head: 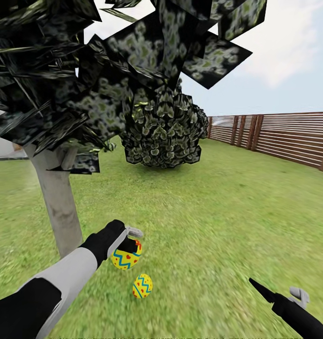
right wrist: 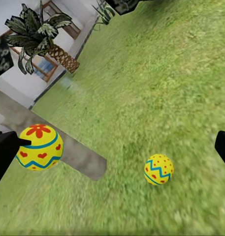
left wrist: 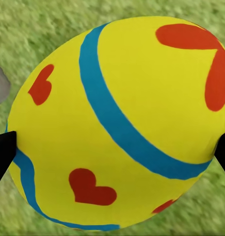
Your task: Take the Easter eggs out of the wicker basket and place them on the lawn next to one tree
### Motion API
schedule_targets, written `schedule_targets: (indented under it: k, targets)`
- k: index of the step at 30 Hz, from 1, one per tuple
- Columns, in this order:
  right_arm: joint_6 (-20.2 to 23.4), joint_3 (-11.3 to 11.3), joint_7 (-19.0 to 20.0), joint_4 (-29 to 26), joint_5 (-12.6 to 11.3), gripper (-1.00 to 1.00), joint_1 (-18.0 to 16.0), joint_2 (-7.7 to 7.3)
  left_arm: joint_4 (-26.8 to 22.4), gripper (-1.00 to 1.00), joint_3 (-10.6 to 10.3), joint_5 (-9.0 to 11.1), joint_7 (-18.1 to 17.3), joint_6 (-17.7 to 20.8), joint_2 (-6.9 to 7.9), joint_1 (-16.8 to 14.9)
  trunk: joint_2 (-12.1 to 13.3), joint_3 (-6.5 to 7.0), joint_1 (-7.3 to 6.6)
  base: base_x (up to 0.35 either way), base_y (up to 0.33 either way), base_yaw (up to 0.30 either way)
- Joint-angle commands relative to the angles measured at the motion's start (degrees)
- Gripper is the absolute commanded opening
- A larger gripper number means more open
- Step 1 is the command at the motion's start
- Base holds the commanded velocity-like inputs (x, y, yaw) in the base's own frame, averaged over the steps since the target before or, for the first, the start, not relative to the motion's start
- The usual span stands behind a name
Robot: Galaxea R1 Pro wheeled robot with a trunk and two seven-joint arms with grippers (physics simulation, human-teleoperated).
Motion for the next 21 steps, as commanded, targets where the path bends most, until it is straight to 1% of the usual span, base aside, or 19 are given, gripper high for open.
schedule_targets:
  k: [1,5,10,18,21]
  targets:
    - [0.4,0.0,0.0,-0.1,-0.4,1.00,0.0,-0.01,0.0,-1.00,-0.4,0.4,0.2,0.2,0.03,-0.1,-0.4,-0.23,0.22,0.000,0.000,0.008]
    - [0.4,0.1,-0.3,0.0,-0.3,1.00,0.0,0.05,0.0,-1.00,-0.5,0.4,0.2,-0.1,0.04,-0.1,-2.0,-0.94,1.10,0.000,0.000,0.045]
    - [0.3,0.0,-0.1,0.1,-0.3,1.00,0.0,0.02,0.0,-1.00,-0.5,0.4,0.2,-0.4,0.11,-0.1,-4.1,-1.74,2.20,0.000,0.000,0.153]
    - [0.5,0.1,0.0,0.1,-0.4,1.00,0.0,0.16,0.0,-1.00,-0.5,0.4,0.3,-0.5,0.13,-0.1,-7.3,-3.14,3.96,0.000,0.000,0.022]
    - [0.6,0.1,-0.1,0.1,-0.5,1.00,0.0,0.12,0.0,-1.00,-0.5,0.4,0.3,-0.5,0.12,-0.1,-8.5,-3.60,4.62,0.000,0.000,0.083]
